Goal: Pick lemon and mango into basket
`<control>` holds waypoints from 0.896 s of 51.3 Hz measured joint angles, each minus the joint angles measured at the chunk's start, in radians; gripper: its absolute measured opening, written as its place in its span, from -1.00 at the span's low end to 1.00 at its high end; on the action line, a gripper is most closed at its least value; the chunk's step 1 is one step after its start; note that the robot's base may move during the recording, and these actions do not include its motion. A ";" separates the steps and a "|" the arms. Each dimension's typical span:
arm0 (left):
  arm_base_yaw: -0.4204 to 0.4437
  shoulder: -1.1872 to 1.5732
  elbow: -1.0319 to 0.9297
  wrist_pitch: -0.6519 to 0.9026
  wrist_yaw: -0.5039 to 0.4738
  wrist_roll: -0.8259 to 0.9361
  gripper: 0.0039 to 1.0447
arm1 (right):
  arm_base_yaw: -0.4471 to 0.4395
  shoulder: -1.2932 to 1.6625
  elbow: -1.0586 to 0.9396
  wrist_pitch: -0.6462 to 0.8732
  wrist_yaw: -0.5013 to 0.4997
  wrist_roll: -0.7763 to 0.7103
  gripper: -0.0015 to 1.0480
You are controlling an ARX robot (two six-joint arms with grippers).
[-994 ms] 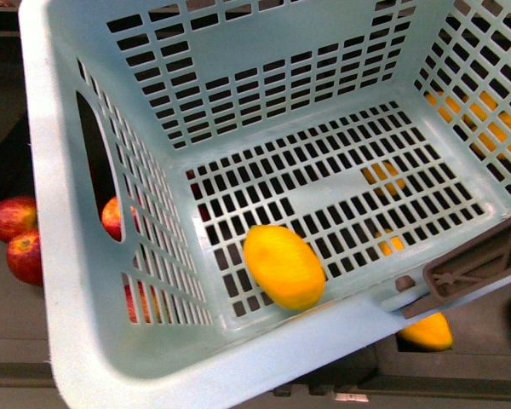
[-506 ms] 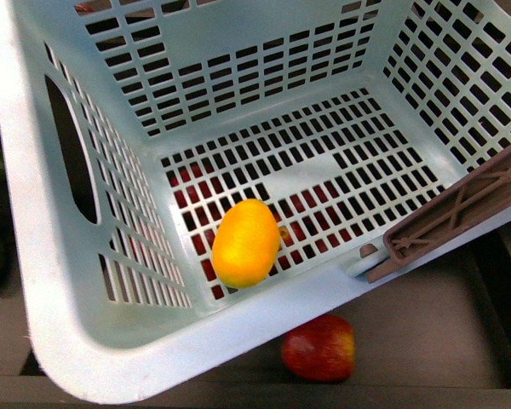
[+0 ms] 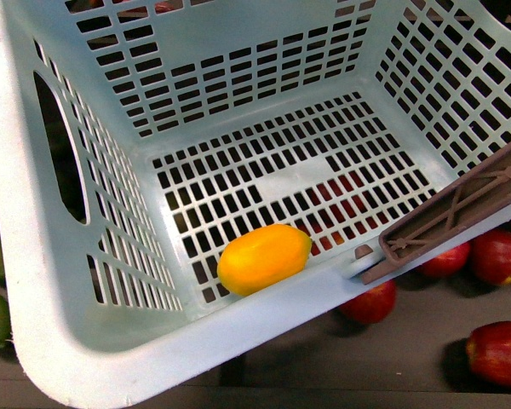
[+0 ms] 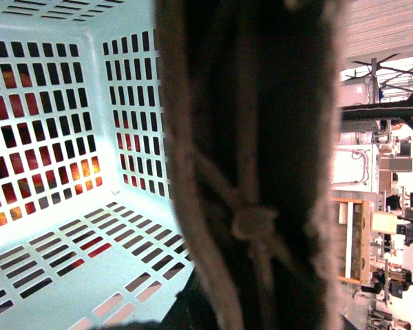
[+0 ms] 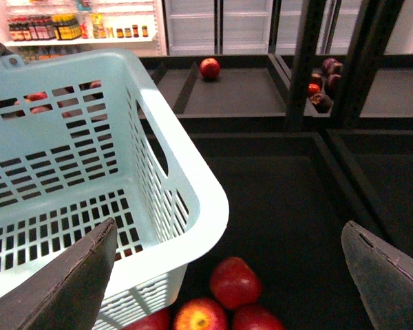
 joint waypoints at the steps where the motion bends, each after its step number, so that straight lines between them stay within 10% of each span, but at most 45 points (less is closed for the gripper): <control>1: 0.000 0.000 0.000 0.000 0.000 0.000 -0.93 | 0.000 0.000 0.000 0.000 0.001 0.000 0.83; 46: 0.001 0.000 0.000 0.000 0.003 0.000 -0.93 | 0.000 -0.001 0.000 0.000 0.000 0.000 0.83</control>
